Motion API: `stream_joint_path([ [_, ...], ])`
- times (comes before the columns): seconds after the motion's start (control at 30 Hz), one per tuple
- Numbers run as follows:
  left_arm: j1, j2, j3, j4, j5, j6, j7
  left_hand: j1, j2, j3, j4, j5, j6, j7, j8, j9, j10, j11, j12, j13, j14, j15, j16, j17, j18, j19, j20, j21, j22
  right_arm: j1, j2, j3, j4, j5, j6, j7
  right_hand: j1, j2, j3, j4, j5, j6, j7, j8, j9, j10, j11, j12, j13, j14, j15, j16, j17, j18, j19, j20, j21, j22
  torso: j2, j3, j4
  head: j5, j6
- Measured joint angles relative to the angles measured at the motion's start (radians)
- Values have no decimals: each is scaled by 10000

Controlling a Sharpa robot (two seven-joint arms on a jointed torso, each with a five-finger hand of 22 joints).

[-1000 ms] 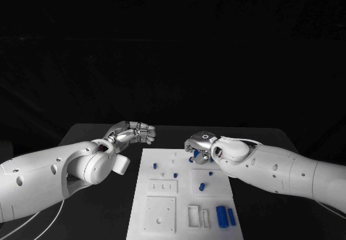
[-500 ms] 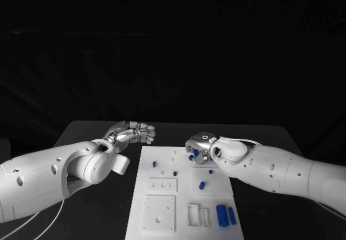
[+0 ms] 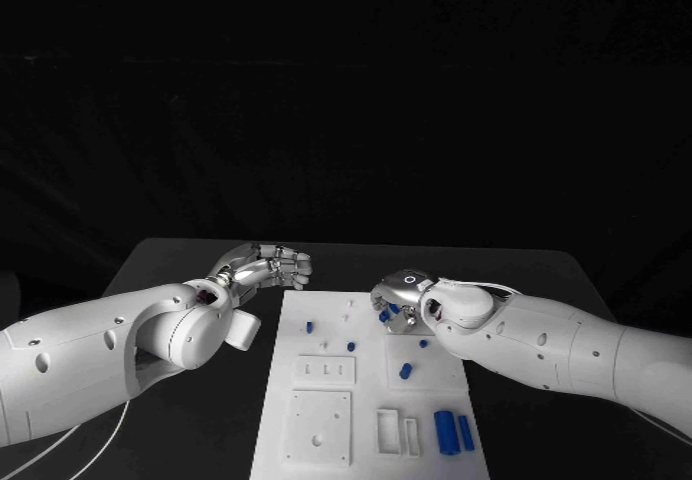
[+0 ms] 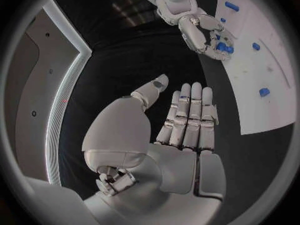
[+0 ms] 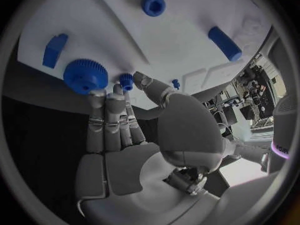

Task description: Assemble the parts on the task board

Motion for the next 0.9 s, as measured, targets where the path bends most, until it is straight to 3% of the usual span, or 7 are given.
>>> stream_joint_path([
  [0.23,0,8,0,-40,1,7,0,-38,38,0,0,0,0,0,0,-7,0,0,-40,0,0,0,0,10,-1,0,0,32,3,-1,13,34,-42,-3,-8,2,-36,75,199,144,-172,150,-6,0,43,184,-72,1,7,2,-2,55,-74,-6,38,-35,29,0,59,-12,-13,32,-31],
  [0.33,0,23,0,-69,2,10,0,-38,38,0,0,0,0,0,0,-8,0,0,-40,1,0,0,0,10,-1,0,0,32,7,5,4,39,-14,-6,-28,3,-56,217,361,241,-221,276,-37,59,85,372,-114,68,50,-34,-45,55,-113,-12,45,-39,62,-1,79,-20,-26,38,-38],
  [0.43,1,29,0,-85,3,13,0,-38,38,0,0,0,0,0,0,-8,0,0,-40,1,0,0,0,9,-2,0,0,32,7,9,1,41,6,-16,-62,3,-17,256,522,311,-249,434,-72,88,126,539,-178,130,127,-74,-93,117,-145,-154,107,-100,127,-2,93,-25,-33,37,-45],
  [0.5,1,29,0,-87,3,16,0,-38,38,0,0,0,0,0,0,-8,0,0,-40,1,0,0,0,9,-2,0,0,32,6,7,-13,40,28,-31,-104,0,16,422,663,326,-249,602,-120,173,164,619,-221,177,168,-91,-128,117,-161,-161,108,-101,144,-3,101,-32,-34,33,-46],
  [0.7,1,29,0,-103,3,22,-1,-38,38,0,0,0,0,0,0,-7,0,0,-40,2,0,0,0,8,-3,-1,0,32,5,-11,-89,25,142,-56,-295,-60,36,654,909,272,-271,827,-217,296,254,848,-404,296,279,-66,-264,171,-176,-164,112,-103,351,-3,129,-43,-27,31,6],
  [0.9,1,29,0,-119,4,25,-8,-38,38,0,0,0,0,0,0,-7,0,0,-40,-7,0,0,0,11,-3,0,0,32,4,-44,-207,8,365,-56,-503,-212,-14,705,1005,177,-291,995,-300,404,381,915,-411,409,472,-61,-296,209,-206,-168,89,-161,496,-4,155,-55,-33,57,60],
])
